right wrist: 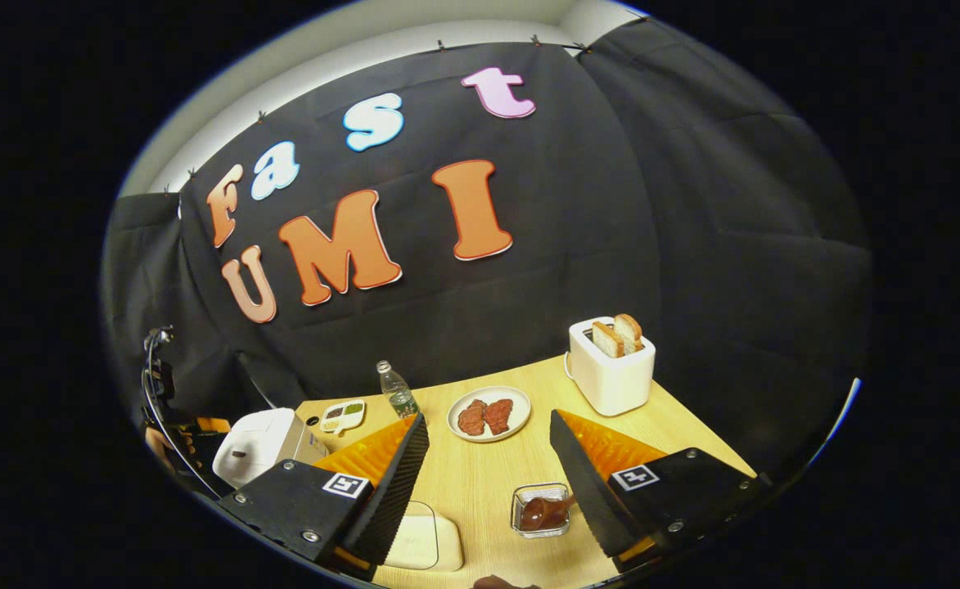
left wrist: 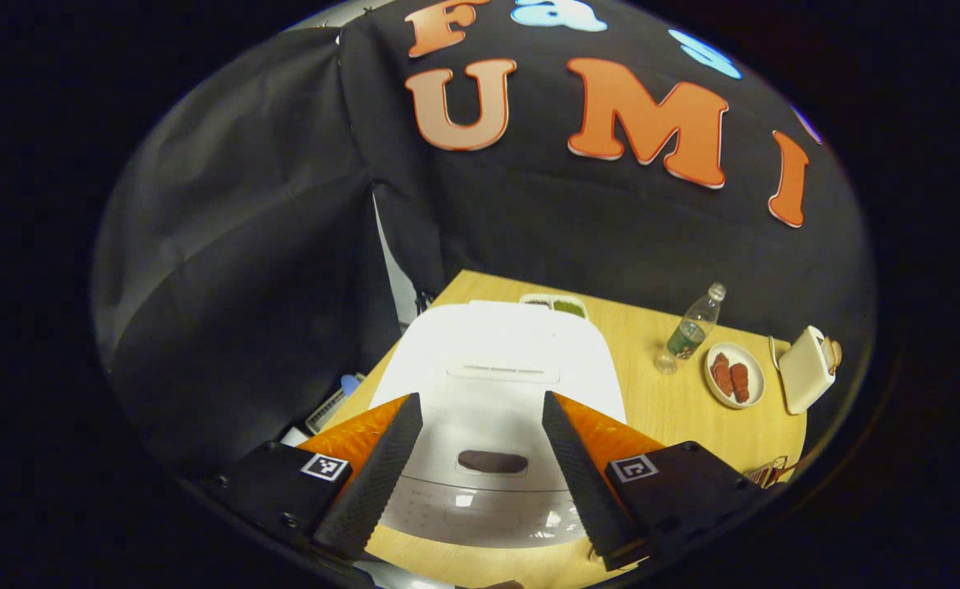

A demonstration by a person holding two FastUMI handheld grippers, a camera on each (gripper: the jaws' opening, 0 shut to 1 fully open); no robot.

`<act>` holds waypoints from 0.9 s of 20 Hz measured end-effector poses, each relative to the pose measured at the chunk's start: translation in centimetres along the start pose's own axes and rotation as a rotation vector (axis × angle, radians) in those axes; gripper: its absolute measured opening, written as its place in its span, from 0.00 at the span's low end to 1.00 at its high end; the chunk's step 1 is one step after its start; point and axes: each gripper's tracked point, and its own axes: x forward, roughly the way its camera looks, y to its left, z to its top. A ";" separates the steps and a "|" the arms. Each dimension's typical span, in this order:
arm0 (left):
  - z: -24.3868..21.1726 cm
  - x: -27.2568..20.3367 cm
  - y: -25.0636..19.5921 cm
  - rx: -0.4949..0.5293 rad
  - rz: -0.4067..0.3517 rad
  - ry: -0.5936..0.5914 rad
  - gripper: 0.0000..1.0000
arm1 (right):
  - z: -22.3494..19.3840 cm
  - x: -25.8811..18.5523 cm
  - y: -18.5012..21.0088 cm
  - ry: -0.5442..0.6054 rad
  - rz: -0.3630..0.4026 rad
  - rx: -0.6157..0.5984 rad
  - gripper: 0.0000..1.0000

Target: Close the left gripper, press the button to open the rice cooker; take a wooden spoon from the chopstick holder with the right hand, scoop a spoonful of rice and pour it into the rice cooker, then put the wooden spoon back into the chopstick holder.

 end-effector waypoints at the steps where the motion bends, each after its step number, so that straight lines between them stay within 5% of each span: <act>1: 1.0 -0.6 -0.2 0.012 0.001 -0.036 1.00 | 0.2 0.2 0.4 0.001 0.010 -0.014 0.93; 11: 11.2 -15.3 -4.4 0.077 -0.165 -0.592 0.96 | 5.3 -1.2 5.5 -0.200 0.064 -0.196 0.92; 18: 10.3 -18.5 -8.2 0.106 -0.219 -0.710 0.99 | 7.6 -1.9 10.3 -0.362 0.130 -0.265 0.92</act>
